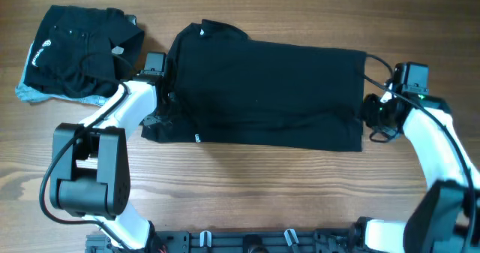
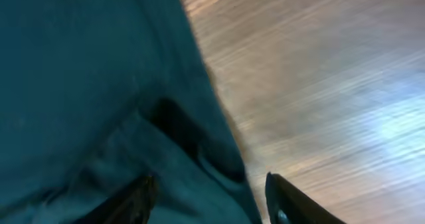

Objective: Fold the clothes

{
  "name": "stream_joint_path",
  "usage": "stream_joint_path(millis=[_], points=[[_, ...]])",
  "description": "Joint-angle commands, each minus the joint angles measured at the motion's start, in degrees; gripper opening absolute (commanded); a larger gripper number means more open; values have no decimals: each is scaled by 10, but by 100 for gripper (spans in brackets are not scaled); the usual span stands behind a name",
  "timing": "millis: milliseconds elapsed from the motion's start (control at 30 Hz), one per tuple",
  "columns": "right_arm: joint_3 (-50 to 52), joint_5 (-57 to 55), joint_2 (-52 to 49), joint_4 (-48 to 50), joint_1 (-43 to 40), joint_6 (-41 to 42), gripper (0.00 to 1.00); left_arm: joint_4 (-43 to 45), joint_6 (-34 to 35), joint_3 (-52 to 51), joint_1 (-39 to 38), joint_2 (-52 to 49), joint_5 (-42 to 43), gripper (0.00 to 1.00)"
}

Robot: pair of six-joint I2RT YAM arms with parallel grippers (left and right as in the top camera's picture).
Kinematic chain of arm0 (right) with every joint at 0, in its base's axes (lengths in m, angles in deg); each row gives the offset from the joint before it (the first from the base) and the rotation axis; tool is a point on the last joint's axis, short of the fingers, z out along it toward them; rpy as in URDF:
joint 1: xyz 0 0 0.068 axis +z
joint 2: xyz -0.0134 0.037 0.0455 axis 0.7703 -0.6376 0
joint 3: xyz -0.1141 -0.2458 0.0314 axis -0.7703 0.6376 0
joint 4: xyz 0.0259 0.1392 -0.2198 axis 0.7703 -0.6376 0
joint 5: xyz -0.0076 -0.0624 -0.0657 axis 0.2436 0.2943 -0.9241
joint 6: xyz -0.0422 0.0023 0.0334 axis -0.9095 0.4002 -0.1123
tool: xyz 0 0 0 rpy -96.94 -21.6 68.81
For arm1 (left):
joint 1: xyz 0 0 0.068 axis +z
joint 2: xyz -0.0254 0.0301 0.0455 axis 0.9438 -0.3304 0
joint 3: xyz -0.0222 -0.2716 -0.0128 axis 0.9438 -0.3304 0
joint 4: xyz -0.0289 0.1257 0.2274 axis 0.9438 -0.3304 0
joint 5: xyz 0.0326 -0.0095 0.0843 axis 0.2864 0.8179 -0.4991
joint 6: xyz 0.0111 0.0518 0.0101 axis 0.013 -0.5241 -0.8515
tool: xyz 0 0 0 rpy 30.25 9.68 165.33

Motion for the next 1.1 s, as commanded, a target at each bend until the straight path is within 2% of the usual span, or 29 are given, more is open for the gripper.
stream_joint_path(millis=[0,33,100,133,200,233,300,467,500,533,567,600,633,667,733,767,833,900,933,967,1067], points=[[2,86,-75,29,-1,-55,56,-2,-7,3,5,1,-14,50],[2,89,-90,38,-1,-58,50,-2,-7,3,5,1,-14,50],[2,147,-108,48,-1,-108,17,-2,-7,3,5,1,-14,50],[2,164,-106,45,-1,-136,8,-3,-7,3,5,1,-14,51],[-2,118,-90,19,-2,-108,5,-2,-7,3,5,1,-14,51],[-5,38,-69,-19,-5,-37,4,-2,-7,3,5,1,-14,51],[-5,-23,-43,-62,-14,23,4,-2,-7,3,5,1,-14,51],[-5,-33,11,-90,-26,30,4,5,-7,3,5,1,-14,51],[-5,-33,12,-90,-26,36,8,7,-7,3,5,1,-14,51],[-5,-33,11,-90,-26,41,27,7,-7,3,5,1,-14,52],[-5,-33,11,-89,-26,49,56,7,-7,3,5,1,-14,53],[-5,-33,11,-88,-26,55,69,7,-7,3,5,1,-14,54],[-5,-33,12,-85,-26,55,77,8,-7,3,5,1,-14,54],[-5,-33,12,-79,-26,54,80,8,-7,3,5,1,-14,56],[-7,-28,12,-61,-26,51,81,-2,-14,10,5,1,-14,57],[-12,10,13,-40,-26,17,80,-19,-24,23,5,3,-14,58],[-34,126,15,4,-26,-37,72,-73,-38,75,4,13,-7,58],[-51,180,15,28,-25,-37,65,-101,-38,117,4,21,0,58],[-56,201,15,44,-25,-36,58,-108,-37,140,4,26,7,59],[-56,212,14,61,-24,-35,54,-105,-37,160,4,30,22,59],[-55,181,11,55,-25,-15,53,-113,-34,160,5,22,23,58]])
